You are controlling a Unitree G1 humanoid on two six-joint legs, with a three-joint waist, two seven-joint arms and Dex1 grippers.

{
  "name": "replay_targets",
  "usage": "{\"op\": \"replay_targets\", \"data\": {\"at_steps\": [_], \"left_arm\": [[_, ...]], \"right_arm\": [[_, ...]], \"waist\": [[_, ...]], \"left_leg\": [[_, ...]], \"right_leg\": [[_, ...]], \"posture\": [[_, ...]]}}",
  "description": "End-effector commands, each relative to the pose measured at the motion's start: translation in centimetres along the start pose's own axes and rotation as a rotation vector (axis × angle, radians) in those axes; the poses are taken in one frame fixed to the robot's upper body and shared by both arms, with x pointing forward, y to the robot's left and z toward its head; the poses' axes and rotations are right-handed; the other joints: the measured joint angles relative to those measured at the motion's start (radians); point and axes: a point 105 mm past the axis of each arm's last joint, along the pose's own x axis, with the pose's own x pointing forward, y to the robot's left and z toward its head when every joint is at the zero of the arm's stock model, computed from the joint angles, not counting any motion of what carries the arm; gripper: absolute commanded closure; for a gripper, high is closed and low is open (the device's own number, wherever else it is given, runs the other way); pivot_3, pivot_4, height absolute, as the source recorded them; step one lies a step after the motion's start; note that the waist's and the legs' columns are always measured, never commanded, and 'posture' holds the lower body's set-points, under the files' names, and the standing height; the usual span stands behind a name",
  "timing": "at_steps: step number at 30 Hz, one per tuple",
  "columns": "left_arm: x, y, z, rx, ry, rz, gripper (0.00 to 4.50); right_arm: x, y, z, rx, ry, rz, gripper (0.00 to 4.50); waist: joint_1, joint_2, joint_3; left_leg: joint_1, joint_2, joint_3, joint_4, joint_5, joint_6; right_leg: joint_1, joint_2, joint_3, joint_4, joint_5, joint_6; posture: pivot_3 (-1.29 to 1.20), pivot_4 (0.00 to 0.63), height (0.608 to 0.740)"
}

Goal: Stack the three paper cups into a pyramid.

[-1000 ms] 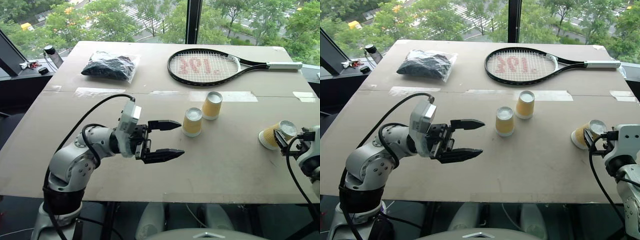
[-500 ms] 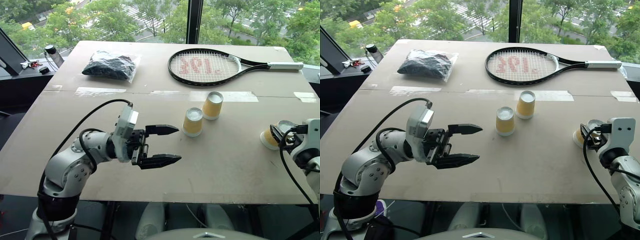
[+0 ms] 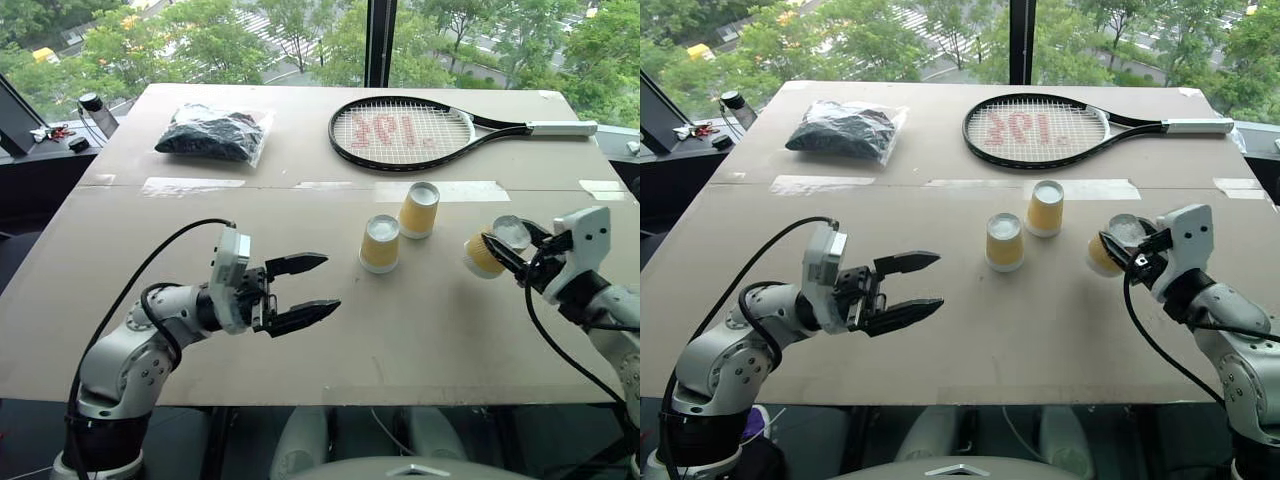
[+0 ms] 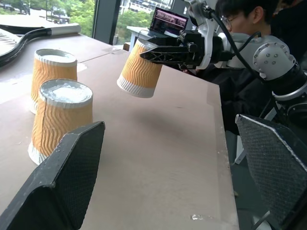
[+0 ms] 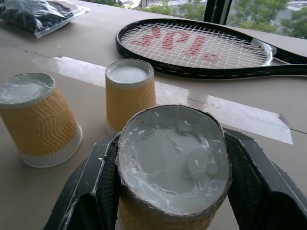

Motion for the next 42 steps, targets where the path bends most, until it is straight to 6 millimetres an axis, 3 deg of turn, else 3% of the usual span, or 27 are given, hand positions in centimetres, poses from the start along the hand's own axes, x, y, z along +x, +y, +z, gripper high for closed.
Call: {"op": "replay_targets", "data": {"at_steps": [1, 15, 33, 35, 38, 42], "left_arm": [[-0.7, -0.2, 0.6, 0.047, -0.004, 0.010, 0.00], [-2.8, -1.3, 0.7, 0.069, 0.009, 0.121, 0.00], [-4.3, -2.0, 1.3, 0.160, -0.099, 0.143, 0.00], [-4.5, -2.0, 1.2, 0.162, -0.096, 0.140, 0.00], [-4.7, -2.1, 1.0, 0.172, -0.098, 0.140, 0.00], [-4.9, -2.2, 0.9, 0.171, -0.109, 0.145, 0.00]], "right_arm": [[1.6, 1.7, 0.9, -0.047, -0.021, 0.097, 2.31], [4.7, 3.7, 0.2, -0.108, -0.005, 0.278, 2.31], [5.8, 4.0, -0.5, -0.133, 0.015, 0.326, 2.31], [6.0, 3.8, 0.0, -0.123, -0.019, 0.311, 1.21], [5.8, 3.3, 0.7, -0.148, -0.038, 0.305, 0.05], [4.2, 3.0, 3.0, -0.140, -0.071, 0.355, 0.05]], "waist": [[-0.001, 0.000, 0.000], [-0.008, -0.001, 0.001], [-0.007, -0.001, 0.001], [-0.007, -0.001, 0.001], [-0.008, -0.001, 0.001], [-0.005, 0.000, 0.002]], "left_leg": [[0.000, 0.000, 0.000, 0.000, 0.000, 0.000], [0.000, 0.000, 0.000, -0.003, 0.000, 0.000], [0.000, -0.001, 0.000, -0.005, 0.000, 0.000], [0.000, -0.001, 0.000, -0.005, 0.000, 0.000], [0.000, -0.001, 0.000, -0.006, 0.000, 0.000], [-0.001, -0.001, 0.000, -0.006, 0.000, 0.000]], "right_leg": [[0.000, 0.000, 0.000, 0.000, 0.000, 0.000], [-0.001, -0.006, 0.000, -0.003, 0.000, 0.000], [-0.001, -0.008, 0.000, -0.004, 0.000, -0.001], [-0.001, -0.008, 0.000, -0.003, 0.000, -0.001], [-0.002, -0.008, -0.001, -0.003, 0.000, -0.001], [-0.002, -0.009, -0.001, -0.004, 0.000, -0.001]], "posture": [[0.00, 0.150, 0.740], [0.00, 0.150, 0.740], [0.00, 0.150, 0.740], [0.00, 0.150, 0.740], [0.00, 0.150, 0.740], [0.00, 0.150, 0.740]]}}
